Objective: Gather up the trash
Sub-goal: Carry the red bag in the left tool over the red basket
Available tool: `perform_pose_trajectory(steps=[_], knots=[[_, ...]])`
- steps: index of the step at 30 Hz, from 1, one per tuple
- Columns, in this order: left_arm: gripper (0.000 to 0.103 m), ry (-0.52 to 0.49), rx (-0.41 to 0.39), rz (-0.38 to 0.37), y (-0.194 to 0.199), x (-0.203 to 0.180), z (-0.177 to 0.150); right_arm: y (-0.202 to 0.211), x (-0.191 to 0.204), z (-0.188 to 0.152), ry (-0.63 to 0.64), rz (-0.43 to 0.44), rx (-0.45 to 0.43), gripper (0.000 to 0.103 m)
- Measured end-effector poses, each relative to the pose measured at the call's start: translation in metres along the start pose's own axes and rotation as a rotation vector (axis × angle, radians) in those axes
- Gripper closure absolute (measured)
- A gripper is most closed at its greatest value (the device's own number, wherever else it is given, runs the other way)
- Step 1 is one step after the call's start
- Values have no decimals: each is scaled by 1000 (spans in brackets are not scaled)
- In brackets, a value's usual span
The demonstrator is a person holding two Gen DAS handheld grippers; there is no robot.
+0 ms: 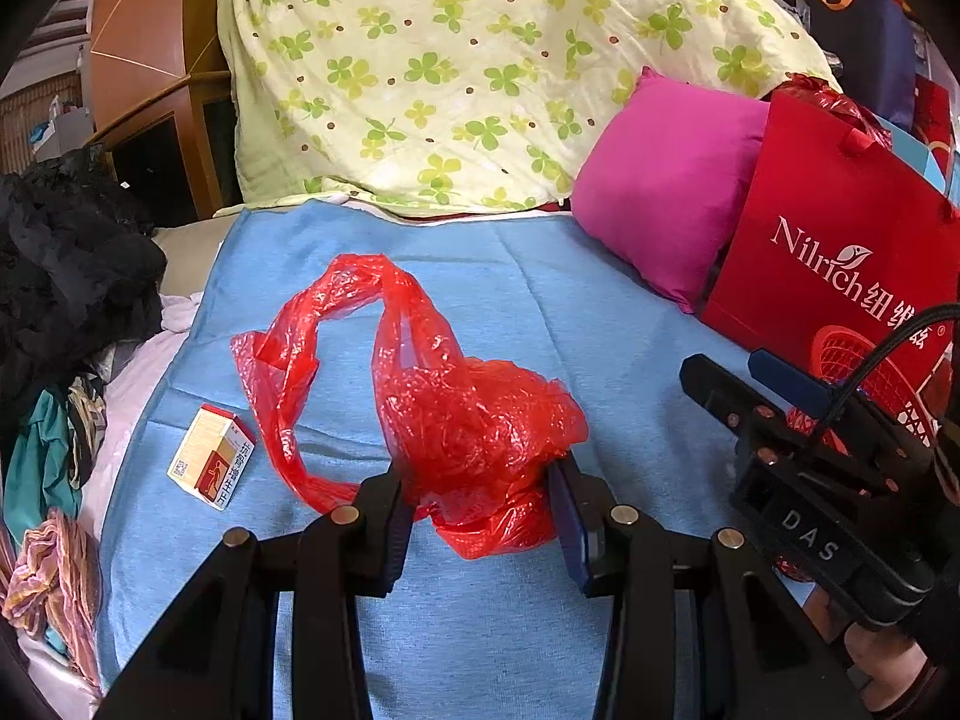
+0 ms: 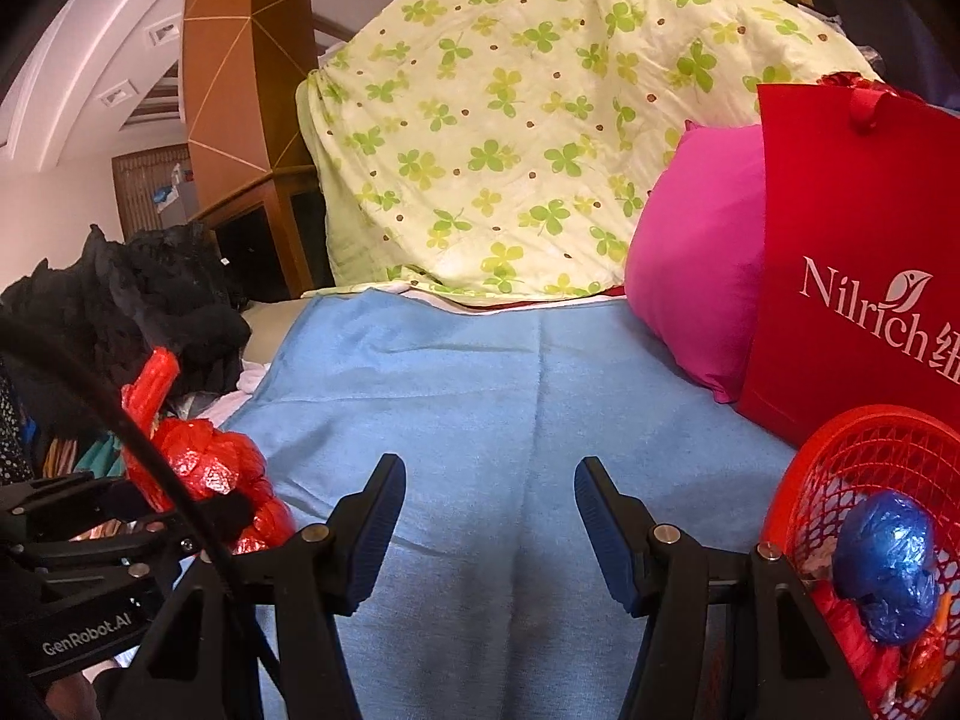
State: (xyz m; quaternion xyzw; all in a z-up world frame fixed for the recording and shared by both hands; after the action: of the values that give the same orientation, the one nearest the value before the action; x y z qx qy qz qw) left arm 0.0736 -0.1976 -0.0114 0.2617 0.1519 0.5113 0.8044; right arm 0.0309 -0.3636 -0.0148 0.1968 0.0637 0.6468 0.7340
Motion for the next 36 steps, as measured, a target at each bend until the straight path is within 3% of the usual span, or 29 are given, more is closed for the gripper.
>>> perform_pose_trajectory(steps=[19, 36], knots=[[59, -10, 27, -4, -6, -2, -3, -5, -12, -1, -21, 8, 21, 40], [58, -49, 111, -24, -29, -24, -24, 1, -14, 1, -47, 23, 1, 40]])
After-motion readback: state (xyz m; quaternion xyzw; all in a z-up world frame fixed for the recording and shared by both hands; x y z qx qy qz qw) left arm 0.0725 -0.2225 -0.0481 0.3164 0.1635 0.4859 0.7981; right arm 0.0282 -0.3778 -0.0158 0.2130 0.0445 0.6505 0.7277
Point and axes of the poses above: each gripper's, at about its wrist camera, not at the fingertips, and y roughly against the way its jaws point, x to its left, z to its top, the point moved 4 cm from there along -y, roughly the way its jaws point, and after that the axes turned 8 degrees about -x, right-handed, at the moved point
